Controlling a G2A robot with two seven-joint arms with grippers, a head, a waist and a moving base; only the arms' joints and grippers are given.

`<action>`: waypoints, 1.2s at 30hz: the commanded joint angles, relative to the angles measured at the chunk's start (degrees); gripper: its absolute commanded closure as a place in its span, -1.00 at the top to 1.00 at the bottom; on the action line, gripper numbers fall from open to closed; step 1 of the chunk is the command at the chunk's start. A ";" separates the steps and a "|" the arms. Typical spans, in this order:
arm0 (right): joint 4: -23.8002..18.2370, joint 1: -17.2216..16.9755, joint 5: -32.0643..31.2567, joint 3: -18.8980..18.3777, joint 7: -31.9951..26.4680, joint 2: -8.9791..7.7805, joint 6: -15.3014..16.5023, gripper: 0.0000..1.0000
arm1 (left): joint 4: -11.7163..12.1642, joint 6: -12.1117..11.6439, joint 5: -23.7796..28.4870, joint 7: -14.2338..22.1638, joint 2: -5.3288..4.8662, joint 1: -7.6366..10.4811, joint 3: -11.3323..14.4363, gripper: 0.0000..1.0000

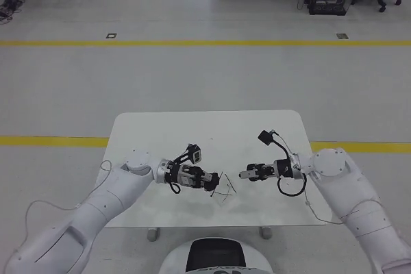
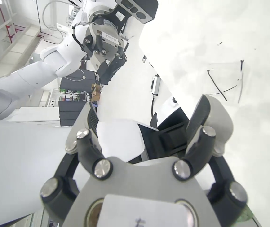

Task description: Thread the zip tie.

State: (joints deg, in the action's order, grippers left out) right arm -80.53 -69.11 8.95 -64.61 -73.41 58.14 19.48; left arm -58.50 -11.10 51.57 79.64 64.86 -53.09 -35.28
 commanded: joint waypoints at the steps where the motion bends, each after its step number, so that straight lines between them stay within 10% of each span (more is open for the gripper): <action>1: 0.96 0.49 1.60 0.16 -1.63 0.40 0.00 1.00 | 0.28 -0.22 0.74 0.00 -0.25 0.31 0.91 -1.00; 11: 1.35 0.56 2.96 0.39 -2.32 0.69 0.00 1.00 | -0.49 -1.21 0.20 -0.85 -0.48 0.50 2.18 -1.00; 20: 10.42 6.89 17.96 11.05 -6.23 1.45 -3.95 1.00 | -2.93 -5.66 -8.64 0.00 -1.02 0.95 3.19 -1.00; 27: 10.42 6.89 17.96 11.05 -6.23 1.45 -3.95 1.00 | -3.13 -6.55 -9.22 0.00 -1.05 0.95 3.26 -1.00; 36: 15.04 5.89 24.73 12.31 -6.17 2.52 -2.89 1.00 | -6.12 -6.07 -11.55 -7.77 -1.62 -0.70 1.75 -1.00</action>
State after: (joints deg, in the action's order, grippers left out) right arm -66.38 -63.34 32.96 -52.52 -79.38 60.50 16.25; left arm -64.17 -17.32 40.51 72.31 63.33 -53.61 -33.45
